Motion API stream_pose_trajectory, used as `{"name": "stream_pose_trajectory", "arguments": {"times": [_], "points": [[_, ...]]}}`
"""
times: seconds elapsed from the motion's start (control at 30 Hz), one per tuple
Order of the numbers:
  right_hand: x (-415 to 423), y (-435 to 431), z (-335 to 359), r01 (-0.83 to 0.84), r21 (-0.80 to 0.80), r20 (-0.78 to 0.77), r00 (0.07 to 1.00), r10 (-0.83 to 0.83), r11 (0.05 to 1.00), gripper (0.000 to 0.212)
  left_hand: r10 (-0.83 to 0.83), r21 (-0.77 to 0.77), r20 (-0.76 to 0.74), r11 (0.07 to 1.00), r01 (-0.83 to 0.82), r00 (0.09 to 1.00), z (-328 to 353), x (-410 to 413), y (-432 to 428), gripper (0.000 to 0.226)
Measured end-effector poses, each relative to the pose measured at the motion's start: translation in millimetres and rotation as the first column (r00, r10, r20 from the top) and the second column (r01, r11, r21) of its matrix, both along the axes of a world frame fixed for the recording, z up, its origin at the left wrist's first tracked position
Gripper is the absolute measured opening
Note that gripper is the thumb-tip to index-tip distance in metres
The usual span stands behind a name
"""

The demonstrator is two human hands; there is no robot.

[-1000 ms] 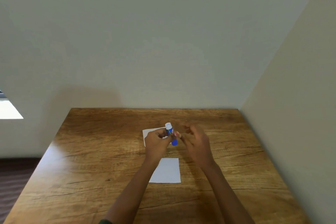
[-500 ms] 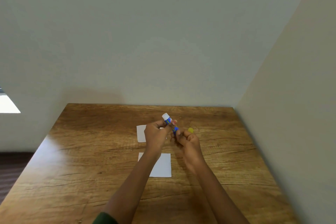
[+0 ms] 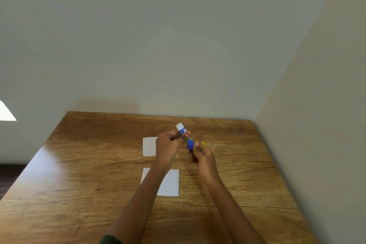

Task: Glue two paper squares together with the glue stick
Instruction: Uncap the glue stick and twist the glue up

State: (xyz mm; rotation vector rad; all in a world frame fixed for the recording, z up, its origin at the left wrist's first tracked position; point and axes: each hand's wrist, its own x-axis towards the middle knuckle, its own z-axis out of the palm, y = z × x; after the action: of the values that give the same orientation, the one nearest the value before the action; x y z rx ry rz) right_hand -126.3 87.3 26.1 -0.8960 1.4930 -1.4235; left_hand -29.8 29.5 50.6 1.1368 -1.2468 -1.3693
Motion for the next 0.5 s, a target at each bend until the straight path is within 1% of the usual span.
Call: {"name": "stream_pose_trajectory", "arguments": {"times": [0.07,0.1,0.17,0.27,0.33,0.37,0.4,0.43,0.5], "points": [[0,-1,5,-0.043,0.058,0.158,0.987,0.033,0.997,0.042,-0.02,-0.03,0.019,0.999,0.02,1.0,2,-2,0,0.015],[-1,-1,7,-0.064,0.067,0.177,0.983,0.051,0.996,0.044,-0.022,-0.041,0.027,0.999,0.023,0.999,2,-2,0,0.015],[-4,0,8,-0.059,0.036,0.13,0.99,0.054,0.998,0.037,-0.012,-0.054,0.03,0.998,0.014,0.999,0,-3,0,0.014],[-4,1,6,-0.054,-0.062,0.082,0.995,0.059,0.997,0.014,0.009,-0.043,0.001,0.999,-0.009,1.0,-1,0,-1,0.013],[-2,2,3,-0.03,-0.089,0.044,0.998,0.034,0.996,0.015,0.006,-0.048,-0.012,0.999,-0.006,1.0,0,1,-3,0.01],[-1,1,3,-0.015,-0.103,0.055,0.998,0.02,0.995,0.013,-0.001,-0.054,-0.011,0.999,0.0,1.0,2,1,-3,0.007],[0,1,5,-0.015,-0.106,0.099,0.995,0.025,0.994,0.011,-0.007,-0.06,-0.01,0.998,0.006,1.0,3,1,-3,0.004],[1,1,7,-0.03,-0.095,0.165,0.985,0.046,0.995,0.014,-0.014,-0.067,-0.013,0.998,0.013,1.0,5,1,-3,0.002],[1,0,13,-0.09,-0.033,0.307,0.947,0.096,0.995,0.031,-0.028,-0.069,-0.017,0.997,0.026,0.999,6,1,-3,0.003]]}}
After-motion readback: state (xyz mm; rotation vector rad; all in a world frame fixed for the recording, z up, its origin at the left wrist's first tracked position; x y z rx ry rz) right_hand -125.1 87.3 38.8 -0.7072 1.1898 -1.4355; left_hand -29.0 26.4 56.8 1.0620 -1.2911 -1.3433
